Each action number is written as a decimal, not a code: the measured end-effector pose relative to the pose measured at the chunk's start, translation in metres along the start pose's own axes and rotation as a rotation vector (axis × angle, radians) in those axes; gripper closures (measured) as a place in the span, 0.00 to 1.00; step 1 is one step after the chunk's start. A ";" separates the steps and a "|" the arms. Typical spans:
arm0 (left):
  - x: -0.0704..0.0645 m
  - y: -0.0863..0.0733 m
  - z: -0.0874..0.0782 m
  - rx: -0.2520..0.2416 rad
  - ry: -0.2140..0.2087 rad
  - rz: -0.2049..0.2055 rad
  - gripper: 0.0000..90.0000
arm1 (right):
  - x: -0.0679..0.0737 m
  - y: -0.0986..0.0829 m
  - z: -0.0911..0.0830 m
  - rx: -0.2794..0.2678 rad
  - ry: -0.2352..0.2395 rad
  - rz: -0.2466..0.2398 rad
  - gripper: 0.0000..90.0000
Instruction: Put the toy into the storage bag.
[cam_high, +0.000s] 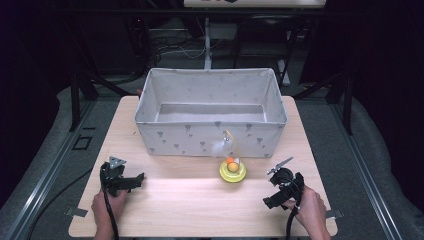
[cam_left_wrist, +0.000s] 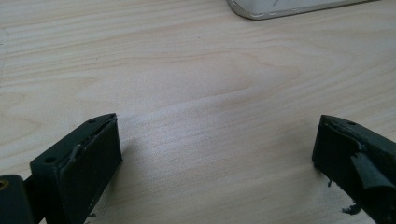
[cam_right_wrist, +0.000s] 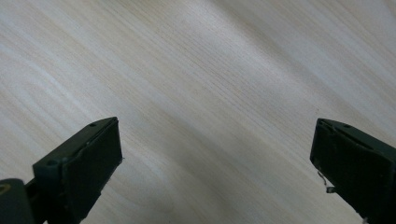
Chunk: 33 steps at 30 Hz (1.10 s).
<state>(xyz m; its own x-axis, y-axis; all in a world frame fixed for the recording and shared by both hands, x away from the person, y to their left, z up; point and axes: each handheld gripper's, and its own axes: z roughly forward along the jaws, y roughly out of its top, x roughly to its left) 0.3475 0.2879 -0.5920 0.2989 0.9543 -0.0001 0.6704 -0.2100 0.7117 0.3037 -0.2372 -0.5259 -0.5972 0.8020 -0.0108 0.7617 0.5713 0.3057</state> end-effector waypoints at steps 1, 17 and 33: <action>0.000 0.000 0.000 0.000 0.000 0.000 0.01 | 0.001 0.001 0.000 0.008 0.000 -0.002 0.02; 0.000 0.000 0.000 -0.002 0.000 0.000 0.01 | 0.010 0.019 -0.008 0.030 0.028 -0.035 0.01; 0.000 0.000 0.000 -0.003 0.000 0.000 0.01 | 0.028 0.059 -0.029 -0.012 0.047 -0.143 0.00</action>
<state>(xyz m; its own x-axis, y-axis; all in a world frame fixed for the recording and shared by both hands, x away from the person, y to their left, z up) 0.3474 0.2878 -0.5922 0.2986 0.9544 -0.0001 0.6687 -0.2092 0.7135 0.3247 -0.1859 -0.4805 -0.7108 0.7034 -0.0107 0.6650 0.6768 0.3158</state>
